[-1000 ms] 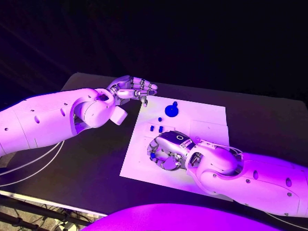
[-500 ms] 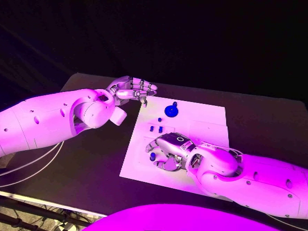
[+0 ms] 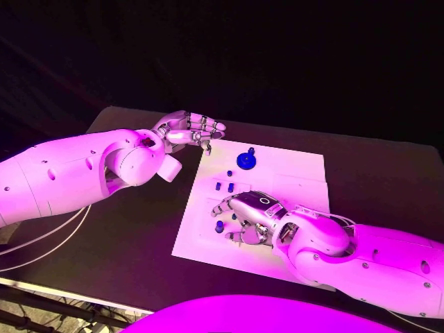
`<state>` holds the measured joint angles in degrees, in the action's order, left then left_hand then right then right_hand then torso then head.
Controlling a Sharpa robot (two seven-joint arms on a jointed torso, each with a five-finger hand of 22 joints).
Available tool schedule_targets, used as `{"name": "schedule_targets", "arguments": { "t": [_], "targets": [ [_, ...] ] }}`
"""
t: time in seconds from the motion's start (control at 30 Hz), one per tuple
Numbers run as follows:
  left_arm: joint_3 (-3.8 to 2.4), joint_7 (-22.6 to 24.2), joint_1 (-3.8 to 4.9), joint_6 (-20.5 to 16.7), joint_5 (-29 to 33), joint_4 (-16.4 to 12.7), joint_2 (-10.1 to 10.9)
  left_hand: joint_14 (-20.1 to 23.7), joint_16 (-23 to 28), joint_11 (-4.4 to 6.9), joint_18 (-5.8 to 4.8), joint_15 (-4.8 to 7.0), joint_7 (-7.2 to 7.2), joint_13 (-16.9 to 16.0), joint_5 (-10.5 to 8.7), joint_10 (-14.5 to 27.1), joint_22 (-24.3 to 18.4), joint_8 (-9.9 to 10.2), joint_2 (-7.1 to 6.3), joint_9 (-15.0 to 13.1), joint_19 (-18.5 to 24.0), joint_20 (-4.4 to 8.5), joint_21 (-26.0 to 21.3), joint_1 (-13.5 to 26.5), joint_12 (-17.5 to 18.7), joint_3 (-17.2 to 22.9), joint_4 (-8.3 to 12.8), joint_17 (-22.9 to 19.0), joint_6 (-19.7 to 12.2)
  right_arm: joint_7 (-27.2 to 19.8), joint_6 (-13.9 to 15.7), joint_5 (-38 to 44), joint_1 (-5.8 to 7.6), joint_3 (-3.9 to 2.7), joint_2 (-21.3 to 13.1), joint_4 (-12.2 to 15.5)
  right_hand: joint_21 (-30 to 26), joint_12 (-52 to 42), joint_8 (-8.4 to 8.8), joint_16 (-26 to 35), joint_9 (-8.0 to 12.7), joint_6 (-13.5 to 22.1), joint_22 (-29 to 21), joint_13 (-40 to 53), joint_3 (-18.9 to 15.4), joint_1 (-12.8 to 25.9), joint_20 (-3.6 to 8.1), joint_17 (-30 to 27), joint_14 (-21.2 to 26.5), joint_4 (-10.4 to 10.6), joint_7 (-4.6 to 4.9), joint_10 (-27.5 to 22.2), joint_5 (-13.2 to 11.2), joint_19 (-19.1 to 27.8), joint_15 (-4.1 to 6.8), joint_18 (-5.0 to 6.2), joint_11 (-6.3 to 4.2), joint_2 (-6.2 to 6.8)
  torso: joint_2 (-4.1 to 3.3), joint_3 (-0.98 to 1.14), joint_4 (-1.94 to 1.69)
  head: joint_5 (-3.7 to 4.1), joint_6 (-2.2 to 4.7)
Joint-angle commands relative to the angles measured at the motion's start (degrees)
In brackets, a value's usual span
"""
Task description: Assemble the parts on the task board
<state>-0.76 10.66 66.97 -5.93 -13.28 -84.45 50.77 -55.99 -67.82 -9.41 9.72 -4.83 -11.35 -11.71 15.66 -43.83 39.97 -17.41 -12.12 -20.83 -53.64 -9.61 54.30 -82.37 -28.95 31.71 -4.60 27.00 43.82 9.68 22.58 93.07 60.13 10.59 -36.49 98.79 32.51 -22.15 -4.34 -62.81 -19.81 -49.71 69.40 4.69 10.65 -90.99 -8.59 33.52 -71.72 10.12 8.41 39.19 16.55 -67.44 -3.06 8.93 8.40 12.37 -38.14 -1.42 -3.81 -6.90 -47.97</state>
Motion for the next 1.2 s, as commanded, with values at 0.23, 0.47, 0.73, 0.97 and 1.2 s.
{"name": "schedule_targets", "arguments": {
  "t": [0.23, 0.47, 0.73, 0.97, 1.2],
  "targets": [
    [0.12, 0.33, 0.03, 0.78, -0.04, -0.16, 0.32, 0.4, -0.38, -0.11, 0.93, 0.07, -1.76, -0.07, 0.25, 0.56, -0.12, -0.37, 0.29, -0.06, 0.1, -0.16, -0.27, 0.33, -0.37, 0.08, -0.36, -0.11, -0.31, -4.24, 4.96, -14.61, 3.74, -0.52, -8.02, 4.41, 7.43, -4.82, -0.52, -3.67, 0.31, -1.58, 2.65, 0.37, 0.68, 0.99, 0.96, 5.18, -4.05, 3.13, 1.63, 6.07, -0.15, -4.46, 1.27, -0.31, -1.68, 0.06, 0.28, -0.17, 0.13, 2.02, 0.7],
    [0.52, 0.38, 0.02, 0.69, 0.08, -0.04, 0.6, 0.4, -0.38, -0.11, 0.93, 0.07, -1.76, -0.07, 0.25, 0.56, -0.12, -0.37, 0.29, -0.06, 0.1, -0.16, -0.27, 0.33, -0.37, 0.08, -0.36, -0.11, -0.31, -4.5, 3.64, -27.24, 7.8, -0.63, -17.21, 7.57, 15.71, -5.81, -1.47, -7.59, 0.61, -3.62, 5.84, -0.5, 0.71, 4.51, 1.75, 11.55, -7.84, 6.19, 1.51, 16.87, -0.28, -8.59, 2.09, -1.65, -2.63, 0.68, 0.76, -0.2, 0.36, 4.85, 1.27],
    [0.8, 0.47, -0.06, 0.82, 0.21, -0.03, 0.63, 0.41, -0.39, -0.11, 0.93, 0.07, -1.76, -0.07, 0.24, 0.59, -0.14, -0.41, 0.24, -0.06, 0.09, -0.16, -0.29, 0.37, -0.44, 0.05, -0.38, -0.13, -0.36, -1.01, 1.87, -33.12, 8.93, -0.46, -25.51, 8.66, 23.9, -8.82, -5.2, -11.46, -0.37, -6.51, 9.1, 2.87, 1.33, 7.34, 3.68, 19.72, -11.18, 6.43, -0.41, 29.68, -0.45, -12.16, 4.29, -2.97, -5.33, 1.41, 1.16, -0.24, 0.75, 9.24, 0.83],
    [0.9, 0.46, -0.17, 1.01, 0.24, -0.12, 0.64, 0.41, -0.39, -0.11, 0.93, 0.07, -1.76, -0.07, 0.24, 0.59, -0.14, -0.41, 0.24, -0.06, 0.09, -0.16, -0.29, 0.37, -0.44, 0.05, -0.38, -0.13, -0.36, 5.07, -1.95, -32.06, 8.75, 0.21, -30.03, 9.72, 37.07, -48.92, -17.93, -20.56, -8.55, -2.69, 14.95, 53.07, -9.96, 17.47, 4.93, 38.73, -14.89, 6.22, -2.37, 36.49, -0.42, -16.09, 5.52, -5.14, -6.91, -2.62, 1.17, -0.22, 0.68, 11.12, 0.56],
    [0.93, 0.47, -0.21, 1.2, 0.25, -0.49, 0.74, 0.41, -0.39, -0.11, 0.93, 0.07, -1.76, -0.07, 0.24, 0.59, -0.14, -0.41, 0.24, -0.06, 0.09, -0.16, -0.29, 0.37, -0.44, 0.05, -0.38, -0.13, -0.36, 11.53, -3.55, -28.81, 7.18, 0.8, -31.03, 10.41, 46.05, -61.29, -22.16, -24.8, -10.53, -1.76, 17.71, 73.66, -16.06, 19.47, 4.94, 49.39, -16.85, 6.77, -2.71, 44.25, -0.27, -18.84, 5.55, -6.72, -7.07, -5.26, 1.15, -0.3, 0.74, 12.03, 0.21]
  ]
}}
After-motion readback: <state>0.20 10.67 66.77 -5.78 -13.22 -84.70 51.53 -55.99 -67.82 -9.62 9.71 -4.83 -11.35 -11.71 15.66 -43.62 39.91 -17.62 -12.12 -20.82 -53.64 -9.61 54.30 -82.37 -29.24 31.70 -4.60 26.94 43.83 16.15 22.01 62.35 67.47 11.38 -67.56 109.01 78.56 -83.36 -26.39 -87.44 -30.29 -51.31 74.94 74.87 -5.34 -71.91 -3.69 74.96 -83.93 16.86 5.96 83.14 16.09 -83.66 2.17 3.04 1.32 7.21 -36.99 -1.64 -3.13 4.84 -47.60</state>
